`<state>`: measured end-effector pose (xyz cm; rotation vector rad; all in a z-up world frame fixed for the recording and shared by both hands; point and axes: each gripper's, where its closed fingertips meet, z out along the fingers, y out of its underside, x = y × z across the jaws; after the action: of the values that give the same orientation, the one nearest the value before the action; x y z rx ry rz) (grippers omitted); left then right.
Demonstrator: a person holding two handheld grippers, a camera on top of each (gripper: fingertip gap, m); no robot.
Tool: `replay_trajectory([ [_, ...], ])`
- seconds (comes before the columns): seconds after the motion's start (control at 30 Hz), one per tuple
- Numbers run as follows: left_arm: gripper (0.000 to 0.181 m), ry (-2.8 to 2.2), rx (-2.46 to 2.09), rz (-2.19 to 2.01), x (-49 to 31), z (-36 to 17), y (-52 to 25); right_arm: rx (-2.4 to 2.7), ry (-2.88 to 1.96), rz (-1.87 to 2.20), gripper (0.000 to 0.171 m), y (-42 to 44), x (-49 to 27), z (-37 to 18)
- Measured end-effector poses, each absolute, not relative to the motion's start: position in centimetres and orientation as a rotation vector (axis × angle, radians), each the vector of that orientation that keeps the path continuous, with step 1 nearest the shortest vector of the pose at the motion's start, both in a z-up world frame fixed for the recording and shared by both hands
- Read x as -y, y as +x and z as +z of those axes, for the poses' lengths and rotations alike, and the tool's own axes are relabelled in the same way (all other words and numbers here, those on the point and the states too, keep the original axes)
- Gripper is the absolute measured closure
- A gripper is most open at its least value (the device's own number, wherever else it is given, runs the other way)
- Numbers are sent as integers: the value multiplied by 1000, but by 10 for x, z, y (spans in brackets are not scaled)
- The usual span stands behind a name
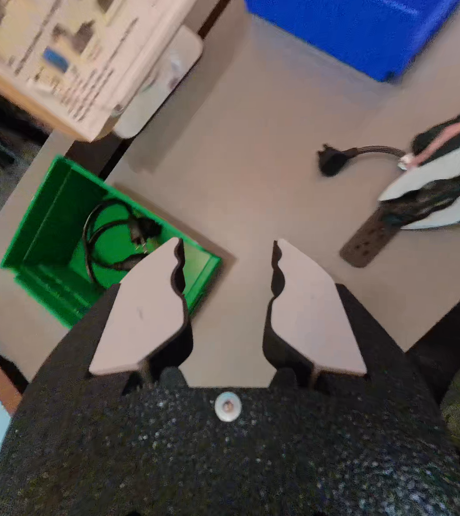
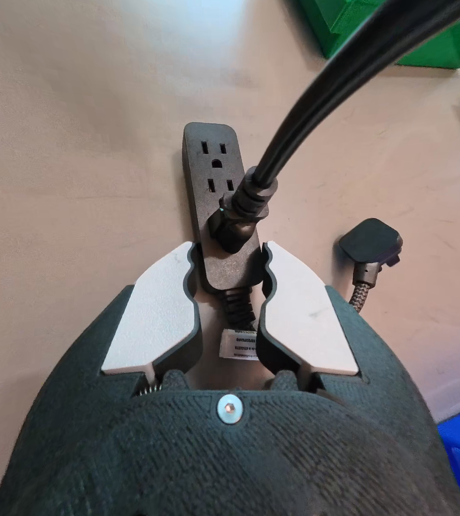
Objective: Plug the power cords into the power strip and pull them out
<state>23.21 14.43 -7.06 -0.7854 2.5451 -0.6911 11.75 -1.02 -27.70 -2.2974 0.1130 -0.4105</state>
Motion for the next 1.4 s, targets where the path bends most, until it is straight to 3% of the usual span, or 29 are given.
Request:
replay_trajectory([
  [0.03,123,-902,-2500,-647,-174,-71,248,-110,-2300,-410,126,118,12,-277],
  [0.2,125,-1265,-2522,-442,-258,-124,284,-96,-2322,-420,125,119,19,-278],
  [0.47,123,-1208,-2588,-409,-252,-201,354,-42,-2404,-516,124,120,24,-280],
  [0.7,127,-1149,-2634,-274,-245,-253,404,-23,-2415,-438,107,112,26,-275],
  [0.83,149,-1159,-2672,-290,-238,-267,412,-87,-2381,-346,104,109,36,-261],
  [1.03,153,-1279,-2651,-573,-234,-237,412,-77,-2428,-64,112,67,65,-242],
  [1.2,155,-1391,-2419,-1143,-234,-153,414,-2,-2259,184,135,22,66,-198],
  [1.4,154,-1180,-2197,-1557,-229,-36,372,45,-2065,202,134,3,54,-150],
])
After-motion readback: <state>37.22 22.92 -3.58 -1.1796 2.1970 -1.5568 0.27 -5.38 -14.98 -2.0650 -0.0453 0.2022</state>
